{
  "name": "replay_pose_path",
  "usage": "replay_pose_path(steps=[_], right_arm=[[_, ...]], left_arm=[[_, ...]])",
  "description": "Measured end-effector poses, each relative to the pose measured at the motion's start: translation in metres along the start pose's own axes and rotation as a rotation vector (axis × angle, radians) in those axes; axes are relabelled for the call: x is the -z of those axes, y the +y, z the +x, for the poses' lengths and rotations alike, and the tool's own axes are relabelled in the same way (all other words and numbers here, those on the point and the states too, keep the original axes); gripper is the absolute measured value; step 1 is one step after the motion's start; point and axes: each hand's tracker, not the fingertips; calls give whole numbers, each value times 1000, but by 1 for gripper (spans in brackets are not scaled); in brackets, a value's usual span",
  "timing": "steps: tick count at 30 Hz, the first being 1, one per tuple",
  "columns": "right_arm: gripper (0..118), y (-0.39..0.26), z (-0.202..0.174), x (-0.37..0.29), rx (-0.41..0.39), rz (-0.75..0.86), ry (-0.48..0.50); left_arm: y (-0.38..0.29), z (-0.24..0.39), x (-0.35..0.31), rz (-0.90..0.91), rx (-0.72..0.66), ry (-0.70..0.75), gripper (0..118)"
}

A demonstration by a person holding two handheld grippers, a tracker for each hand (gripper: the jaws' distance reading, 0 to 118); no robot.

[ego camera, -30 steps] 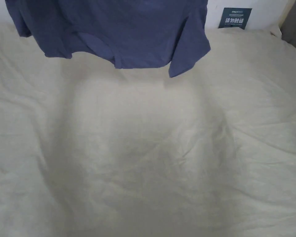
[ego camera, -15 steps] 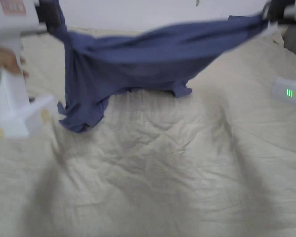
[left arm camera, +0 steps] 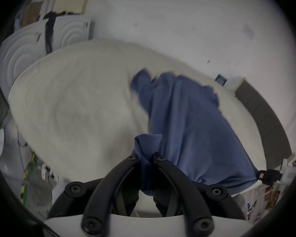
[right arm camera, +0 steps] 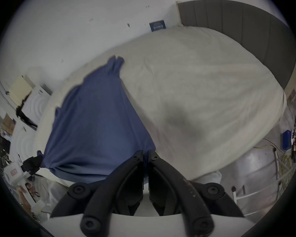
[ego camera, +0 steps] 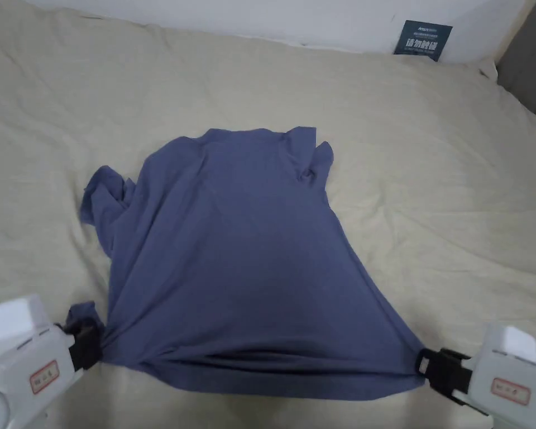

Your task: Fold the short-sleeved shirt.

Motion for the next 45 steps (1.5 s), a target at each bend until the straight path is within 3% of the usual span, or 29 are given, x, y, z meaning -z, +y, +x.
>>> replay_pose_path(steps=[1,2,4,5,6,8,9,11,13,19,23,25,27,28,29,30,32,33,45], right_arm=[[10,-4,5,4,2,-9,-7],[21,-7,7,6,0,-21,-14],[49,-10,8,6,7,-19,-30],[56,-9,12,6,-2,-13,-52],[56,-6,13,4,-20,-2,-74],[86,3,15,-6,-46,46,-106],[94,5,14,-13,-61,77,-112],[109,16,11,-30,-84,157,-110],[116,24,2,-51,-116,266,-116],[118,20,-41,-93,-231,636,-95],[118,9,-63,-94,-285,743,-89],[118,7,-71,-91,-282,745,-60],[100,4,-77,-90,-271,752,-44],[82,3,-79,-90,-270,758,-33],[55,2,-81,-89,-273,767,-31],[36,1,-83,-89,-282,780,-26],[9,-1,-87,-89,-294,786,-24],[2,-1,-88,-89,-296,790,-18],[1,3,-94,-96,-295,761,24]], left_arm=[[-6,-3,4,-39,-24,0,15],[-10,-5,6,-58,-40,1,22],[-15,-14,14,-64,-36,30,51],[-15,-13,14,-58,-20,54,60],[-13,-14,13,-48,-6,76,60],[-1,-12,-3,7,3,74,105],[6,-12,-7,34,9,65,114],[19,-11,-16,108,40,58,118],[32,-1,-28,248,97,32,118],[42,45,-51,607,318,28,118],[34,72,-62,699,408,14,118],[26,80,-65,735,476,19,110],[23,86,-68,739,489,26,85],[22,87,-69,736,483,20,70],[21,88,-70,733,475,15,46],[21,89,-70,723,456,12,28],[22,89,-69,704,444,17,2],[21,89,-68,702,443,20,1],[42,96,-60,571,415,-45,0]])
